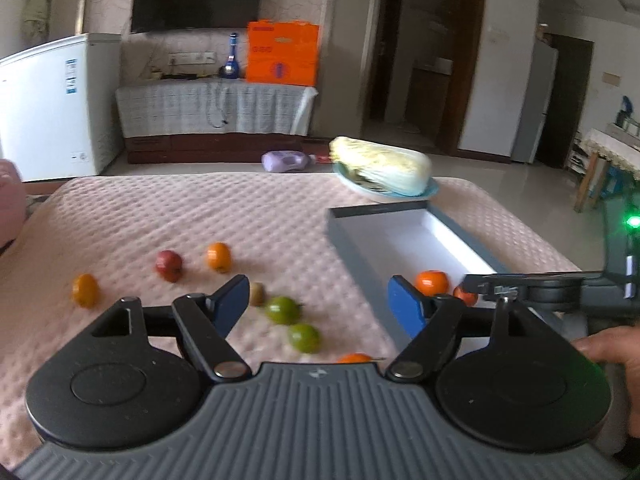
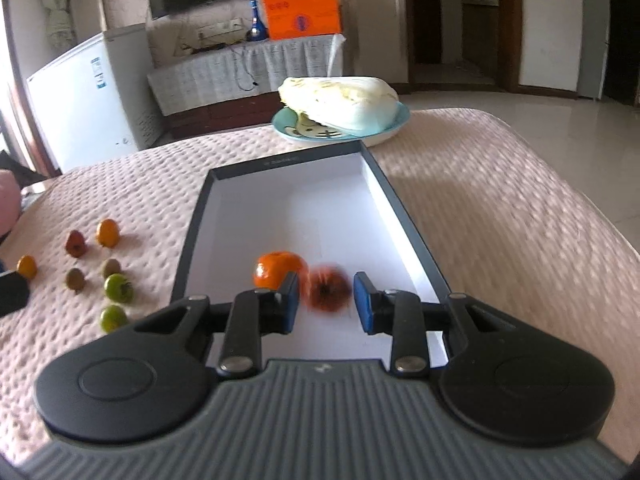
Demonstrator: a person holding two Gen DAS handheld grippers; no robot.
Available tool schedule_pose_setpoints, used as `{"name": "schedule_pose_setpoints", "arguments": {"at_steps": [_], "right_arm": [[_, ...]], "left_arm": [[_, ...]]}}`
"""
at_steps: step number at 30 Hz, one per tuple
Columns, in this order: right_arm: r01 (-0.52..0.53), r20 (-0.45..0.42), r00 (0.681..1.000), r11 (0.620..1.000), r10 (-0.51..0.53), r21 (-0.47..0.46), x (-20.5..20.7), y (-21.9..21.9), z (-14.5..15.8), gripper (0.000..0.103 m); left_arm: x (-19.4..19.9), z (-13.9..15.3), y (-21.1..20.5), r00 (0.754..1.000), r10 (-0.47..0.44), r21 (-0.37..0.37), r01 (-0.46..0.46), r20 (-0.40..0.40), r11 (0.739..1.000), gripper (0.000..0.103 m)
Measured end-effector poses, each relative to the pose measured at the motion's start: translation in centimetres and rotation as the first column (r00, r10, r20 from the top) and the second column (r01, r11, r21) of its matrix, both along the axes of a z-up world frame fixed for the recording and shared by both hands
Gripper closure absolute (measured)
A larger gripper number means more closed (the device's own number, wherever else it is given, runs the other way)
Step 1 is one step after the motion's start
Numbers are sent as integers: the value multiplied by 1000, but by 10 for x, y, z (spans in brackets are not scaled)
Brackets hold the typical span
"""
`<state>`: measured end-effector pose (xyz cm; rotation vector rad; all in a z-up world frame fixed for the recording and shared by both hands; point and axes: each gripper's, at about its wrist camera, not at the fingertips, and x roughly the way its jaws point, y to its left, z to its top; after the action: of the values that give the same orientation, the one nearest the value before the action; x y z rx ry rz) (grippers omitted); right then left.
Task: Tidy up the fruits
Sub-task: 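Open the left gripper to drop the tangerine into the box while the right gripper releases the apple, then move the right gripper to the large orange and grasp it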
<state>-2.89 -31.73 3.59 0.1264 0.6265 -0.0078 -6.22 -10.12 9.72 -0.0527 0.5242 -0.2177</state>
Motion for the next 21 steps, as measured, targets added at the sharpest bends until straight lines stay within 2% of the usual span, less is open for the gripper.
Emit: {"name": "schedule_pose_setpoints", "arguments": {"at_steps": [2,6,8,10,13,16,21], "right_arm": [[10,31,999,1000,-10,9,-3,0,4,50],[7,100,995,1000,-7,2,-10,6,12,49],[-16,143,990,999,10,42,-17,10,17,49],[-72,187,981,996,60,57,-24,22,22,49],[-197,230,955,980,186,26,-31,45,27,49],[-306,222,929,952,296,9,-33,66,24,50],[-401,173,903,916,394,6,-46,98,19,50]], "left_arm": [[0,0,11,1000,19,-2,-19,0,1000,22],[0,1,32,997,80,2,-80,-5,997,22],[0,1,45,993,114,8,-114,-9,993,22],[-1,1,55,991,134,2,-134,-14,991,22],[-1,0,66,988,156,23,-156,-12,988,22],[0,-2,76,983,181,32,-181,-19,983,22],[2,-4,91,977,212,39,-211,-22,977,22]]}}
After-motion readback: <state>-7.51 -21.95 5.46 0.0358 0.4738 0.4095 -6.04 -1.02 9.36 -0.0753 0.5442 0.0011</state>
